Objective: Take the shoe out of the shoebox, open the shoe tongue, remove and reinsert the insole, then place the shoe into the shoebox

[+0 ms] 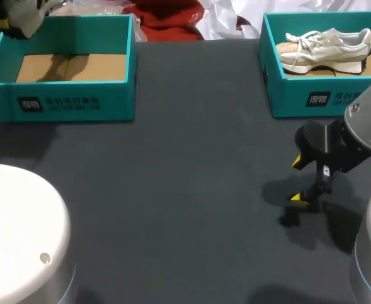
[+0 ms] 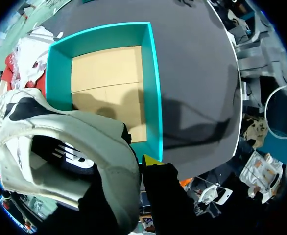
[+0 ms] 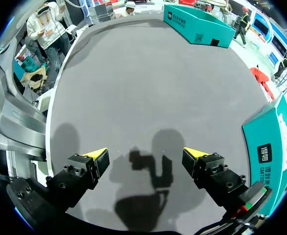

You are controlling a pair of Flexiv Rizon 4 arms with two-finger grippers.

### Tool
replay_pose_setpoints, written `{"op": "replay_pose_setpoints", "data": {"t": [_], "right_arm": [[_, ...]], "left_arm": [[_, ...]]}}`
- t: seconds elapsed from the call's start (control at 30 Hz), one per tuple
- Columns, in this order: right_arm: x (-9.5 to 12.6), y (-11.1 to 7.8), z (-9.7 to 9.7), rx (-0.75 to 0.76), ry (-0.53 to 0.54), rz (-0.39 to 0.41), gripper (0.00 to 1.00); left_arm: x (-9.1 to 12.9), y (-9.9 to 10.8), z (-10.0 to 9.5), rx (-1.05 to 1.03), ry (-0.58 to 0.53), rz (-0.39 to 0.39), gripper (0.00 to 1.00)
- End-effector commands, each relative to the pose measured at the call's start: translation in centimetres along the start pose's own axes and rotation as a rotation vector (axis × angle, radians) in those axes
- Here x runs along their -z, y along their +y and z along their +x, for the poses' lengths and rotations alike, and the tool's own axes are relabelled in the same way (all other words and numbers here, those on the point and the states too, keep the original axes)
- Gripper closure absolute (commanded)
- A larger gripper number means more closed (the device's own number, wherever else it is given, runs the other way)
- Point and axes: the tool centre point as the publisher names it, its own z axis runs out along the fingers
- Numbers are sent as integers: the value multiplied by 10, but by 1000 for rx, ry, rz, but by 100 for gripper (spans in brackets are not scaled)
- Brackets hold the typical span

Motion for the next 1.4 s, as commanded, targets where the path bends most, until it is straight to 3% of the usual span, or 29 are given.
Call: {"op": "replay_pose_setpoints", "data": {"t": [0.03,0.23,0.37,0.77,1.0,1.07,1.13,1.4], "right_arm": [[0,0,2,-1,-4,2,0],[0,0,2,-1,-4,2,0],[0,0,2,-1,-4,2,0],[0,0,2,-1,-4,2,0],[0,0,2,-1,-4,2,0],[0,0,2,-1,-4,2,0],[0,0,2,-1,-4,2,0],[0,0,2,-1,-4,2,0]], "left_arm": [[0,1,6,-1,-48,0,100],[2,19,-3,-255,-105,1,100],[4,40,-13,-338,-186,-56,100],[4,39,-14,-353,-183,-56,100],[2,50,-17,-685,-226,-21,100],[-1,57,-16,-798,-267,-43,100],[-2,61,-24,-737,-257,-81,100],[-2,61,-24,-737,-257,-81,100]]}}
